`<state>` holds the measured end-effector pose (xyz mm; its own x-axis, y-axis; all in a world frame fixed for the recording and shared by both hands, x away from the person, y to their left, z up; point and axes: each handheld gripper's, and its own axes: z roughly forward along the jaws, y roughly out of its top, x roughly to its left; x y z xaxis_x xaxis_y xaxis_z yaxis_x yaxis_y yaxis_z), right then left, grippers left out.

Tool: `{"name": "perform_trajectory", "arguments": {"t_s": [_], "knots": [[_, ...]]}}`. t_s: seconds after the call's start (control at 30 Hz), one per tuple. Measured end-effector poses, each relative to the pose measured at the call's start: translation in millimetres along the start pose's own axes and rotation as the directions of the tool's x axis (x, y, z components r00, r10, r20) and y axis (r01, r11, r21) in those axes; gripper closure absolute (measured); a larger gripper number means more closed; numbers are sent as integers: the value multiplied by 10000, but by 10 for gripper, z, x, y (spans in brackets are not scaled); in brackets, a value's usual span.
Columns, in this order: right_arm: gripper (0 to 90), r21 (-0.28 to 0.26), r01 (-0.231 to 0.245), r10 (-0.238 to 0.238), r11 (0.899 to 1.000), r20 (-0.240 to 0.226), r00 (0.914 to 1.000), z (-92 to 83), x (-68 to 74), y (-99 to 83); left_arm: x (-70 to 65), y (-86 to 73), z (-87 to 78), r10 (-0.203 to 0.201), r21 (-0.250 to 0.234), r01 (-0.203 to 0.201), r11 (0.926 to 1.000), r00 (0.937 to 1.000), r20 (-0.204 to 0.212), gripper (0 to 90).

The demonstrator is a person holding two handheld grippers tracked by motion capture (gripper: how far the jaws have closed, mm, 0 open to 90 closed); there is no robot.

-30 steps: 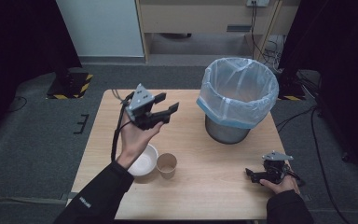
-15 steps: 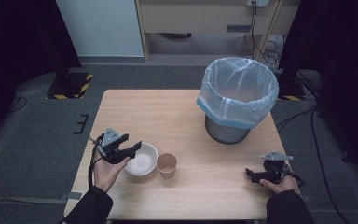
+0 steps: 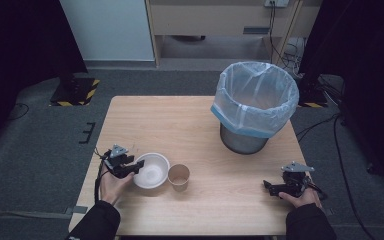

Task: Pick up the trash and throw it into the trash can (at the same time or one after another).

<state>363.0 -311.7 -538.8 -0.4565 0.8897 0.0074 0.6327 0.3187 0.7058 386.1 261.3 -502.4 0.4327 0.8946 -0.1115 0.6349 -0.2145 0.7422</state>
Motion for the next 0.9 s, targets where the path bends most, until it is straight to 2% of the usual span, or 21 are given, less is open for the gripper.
{"name": "perform_trajectory", "arguments": {"t_s": [0.23, 0.4, 0.53, 0.7, 0.8, 0.9], "knots": [[8, 1, -1, 1, 10000, -3, 10000, 0, 0, 0, 51, -45, 58, -497, 580, 480, 9972, 9984, 276, 636], [8, 1, -1, 1, 10000, -5, 10000, 0, 0, 0, 46, -33, 52, -763, 684, 730, 9950, 9960, 470, 760], [8, 1, -3, 3, 10000, -5, 10000, 0, 0, 0, 36, -1, 10, -1021, 494, 988, 9939, 9924, 683, 789], [8, 2, -3, 3, 10000, -4, 10000, 0, 0, 0, -24, 83, -84, -1074, -240, 1103, 9936, 9894, 976, 817], [8, 2, -4, 4, 10000, -6, 10000, 0, 0, 0, -55, 135, -152, -839, -662, 898, 9937, 9926, 875, 827], [8, 2, -4, 4, 10000, -7, 10000, 0, 0, 0, -64, 173, -217, -868, -1110, 967, 9891, 9921, 903, 827]]}}
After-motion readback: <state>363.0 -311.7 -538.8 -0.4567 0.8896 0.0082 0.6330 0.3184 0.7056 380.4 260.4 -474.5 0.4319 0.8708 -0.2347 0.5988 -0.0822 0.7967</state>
